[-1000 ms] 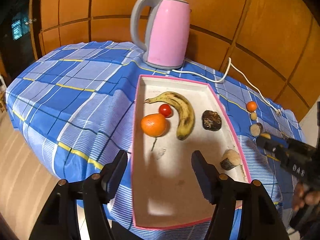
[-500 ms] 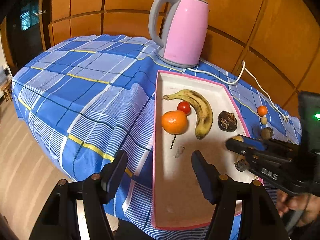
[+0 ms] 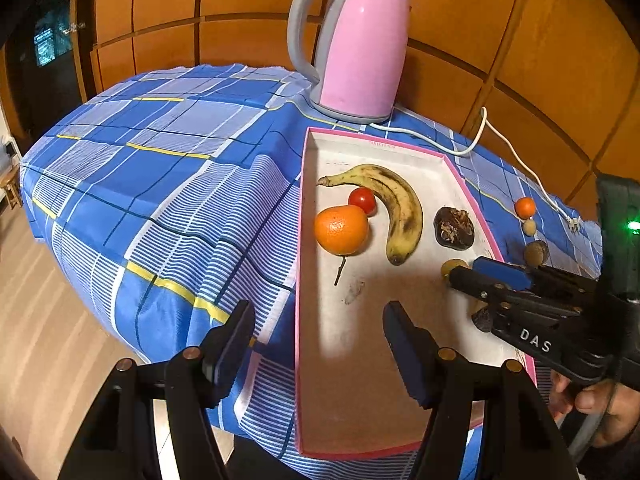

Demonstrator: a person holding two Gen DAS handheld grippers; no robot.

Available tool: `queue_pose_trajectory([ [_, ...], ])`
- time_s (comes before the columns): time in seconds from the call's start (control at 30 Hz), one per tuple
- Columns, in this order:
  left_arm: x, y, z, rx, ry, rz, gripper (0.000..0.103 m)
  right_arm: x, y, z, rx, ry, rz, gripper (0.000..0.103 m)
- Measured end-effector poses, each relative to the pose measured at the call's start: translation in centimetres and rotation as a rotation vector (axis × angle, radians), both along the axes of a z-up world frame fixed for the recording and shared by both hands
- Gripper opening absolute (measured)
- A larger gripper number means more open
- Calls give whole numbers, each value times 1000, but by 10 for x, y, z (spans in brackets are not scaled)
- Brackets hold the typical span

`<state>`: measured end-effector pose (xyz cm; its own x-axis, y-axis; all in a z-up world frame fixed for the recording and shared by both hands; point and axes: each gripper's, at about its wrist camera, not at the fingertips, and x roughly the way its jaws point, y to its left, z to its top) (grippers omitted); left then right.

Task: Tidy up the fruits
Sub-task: 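Carry the small tan fruit into the tray and open the right gripper, then reach the left gripper to the second brown log piece and grasp it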

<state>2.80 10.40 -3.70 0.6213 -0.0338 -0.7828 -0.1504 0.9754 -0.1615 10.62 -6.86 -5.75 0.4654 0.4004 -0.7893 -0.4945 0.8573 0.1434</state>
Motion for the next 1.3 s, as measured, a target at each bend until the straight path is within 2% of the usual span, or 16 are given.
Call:
queue_pose_trajectory([
  [0.5,-6,-14,11,22,-32,-33,67,-25,-11,16,37,-38,-61,34],
  [0.77,-7,-16,13,23,-41,-40,67,-44,-21,31,35,-98,-114,34],
  [1.03,-9,-23,15,33,-50,-62,67,-59,-53,37,43,-127,-212,35],
  [1.3,-9,-33,15,49,-47,-92,67,-66,-106,31,30,-116,-351,35],
])
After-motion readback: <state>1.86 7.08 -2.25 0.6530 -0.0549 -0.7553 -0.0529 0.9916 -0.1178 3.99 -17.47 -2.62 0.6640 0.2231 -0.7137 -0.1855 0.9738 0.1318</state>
